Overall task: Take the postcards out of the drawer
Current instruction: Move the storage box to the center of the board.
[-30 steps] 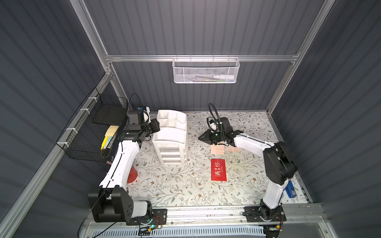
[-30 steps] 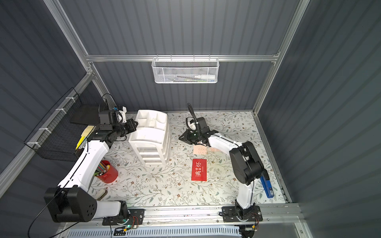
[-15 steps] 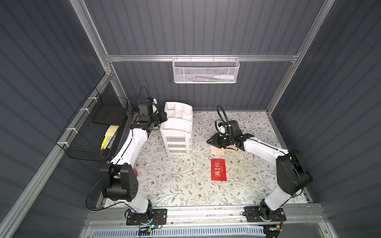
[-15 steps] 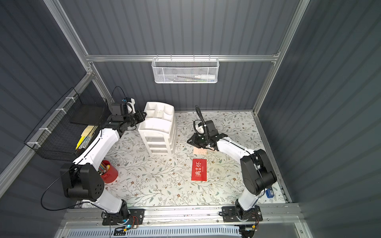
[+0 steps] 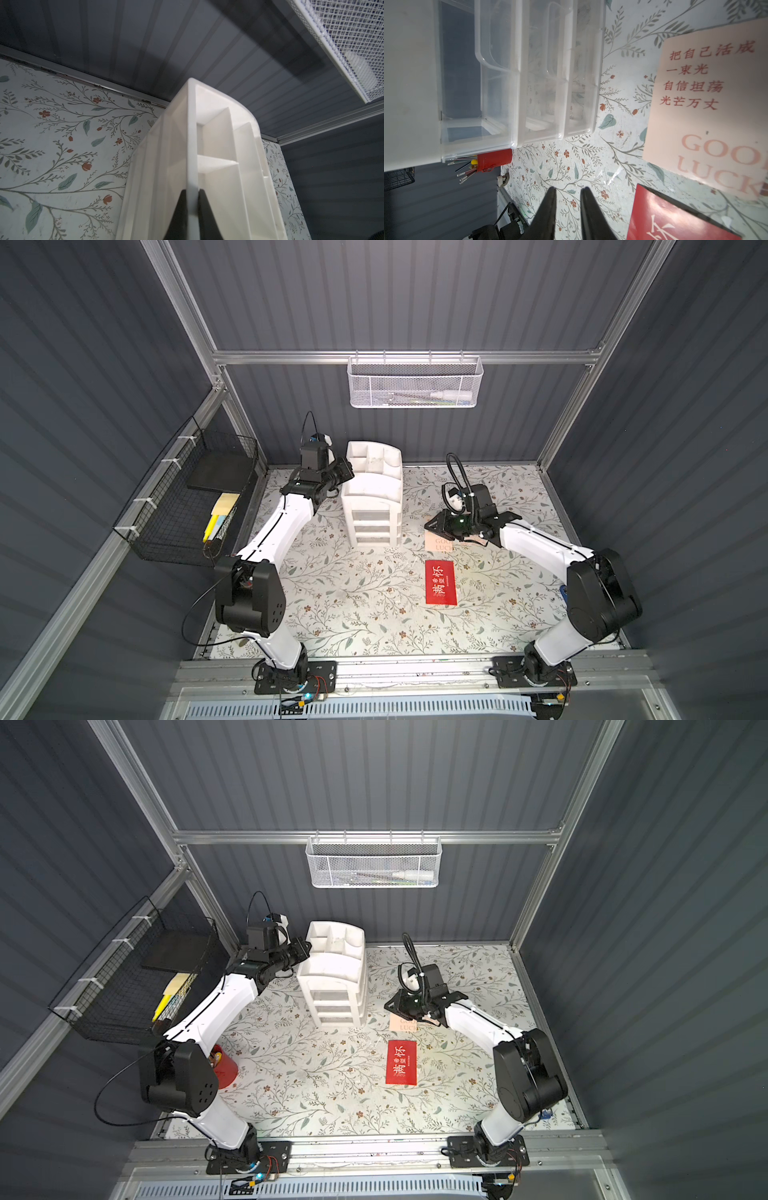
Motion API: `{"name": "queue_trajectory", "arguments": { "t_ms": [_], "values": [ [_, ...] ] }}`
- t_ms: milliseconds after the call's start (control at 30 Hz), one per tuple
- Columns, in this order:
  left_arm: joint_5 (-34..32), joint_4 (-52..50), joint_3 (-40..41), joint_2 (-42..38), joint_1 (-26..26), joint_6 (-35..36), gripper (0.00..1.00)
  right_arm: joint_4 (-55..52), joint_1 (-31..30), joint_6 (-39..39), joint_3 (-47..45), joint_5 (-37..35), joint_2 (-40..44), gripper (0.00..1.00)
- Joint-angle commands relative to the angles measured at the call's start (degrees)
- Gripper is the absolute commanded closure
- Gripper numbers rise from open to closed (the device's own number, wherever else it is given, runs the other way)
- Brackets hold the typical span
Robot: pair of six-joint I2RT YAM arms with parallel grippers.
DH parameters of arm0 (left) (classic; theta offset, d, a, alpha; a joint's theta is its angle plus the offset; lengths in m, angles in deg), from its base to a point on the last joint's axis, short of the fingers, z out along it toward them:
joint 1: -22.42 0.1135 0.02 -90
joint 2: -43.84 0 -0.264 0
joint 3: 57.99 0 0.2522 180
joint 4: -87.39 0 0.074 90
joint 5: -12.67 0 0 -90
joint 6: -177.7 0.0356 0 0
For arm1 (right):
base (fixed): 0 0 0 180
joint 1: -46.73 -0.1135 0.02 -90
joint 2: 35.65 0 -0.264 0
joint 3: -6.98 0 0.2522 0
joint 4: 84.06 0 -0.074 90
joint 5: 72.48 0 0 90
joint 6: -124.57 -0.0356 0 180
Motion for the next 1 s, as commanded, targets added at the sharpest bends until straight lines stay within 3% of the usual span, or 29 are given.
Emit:
{"name": "queue_trajectory", "arguments": {
  "t_ms": [0, 133, 300, 633, 967],
  "values": [
    [-1.7, -1.2, 2.4, 3.5, -0.7, -2.4, 1.00, -1.7, 0.3, 1.4, -1.2, -0.3, 1.6, 0.74],
    [-2.1, -2.7, 1.8, 4.0, -0.7, -1.5, 1.00, -1.8, 0.7, 1.4, -2.3, -0.5, 2.6, 0.74],
    [-2.1, -4.9, -0.9, 4.1, -0.7, -0.2, 0.82, -0.8, 0.8, 0.8, -3.5, -0.3, 2.8, 0.73],
    [-1.9, -9.0, -5.0, 2.9, -0.7, 3.4, 0.61, 0.8, 0.9, 0.0, -4.4, 0.2, 2.8, 0.73],
    [-0.9, -14.4, -12.4, 3.3, -0.6, 8.1, 0.50, 1.2, 1.0, 0.1, -3.5, 0.4, 1.8, 0.72]
  ]
}}
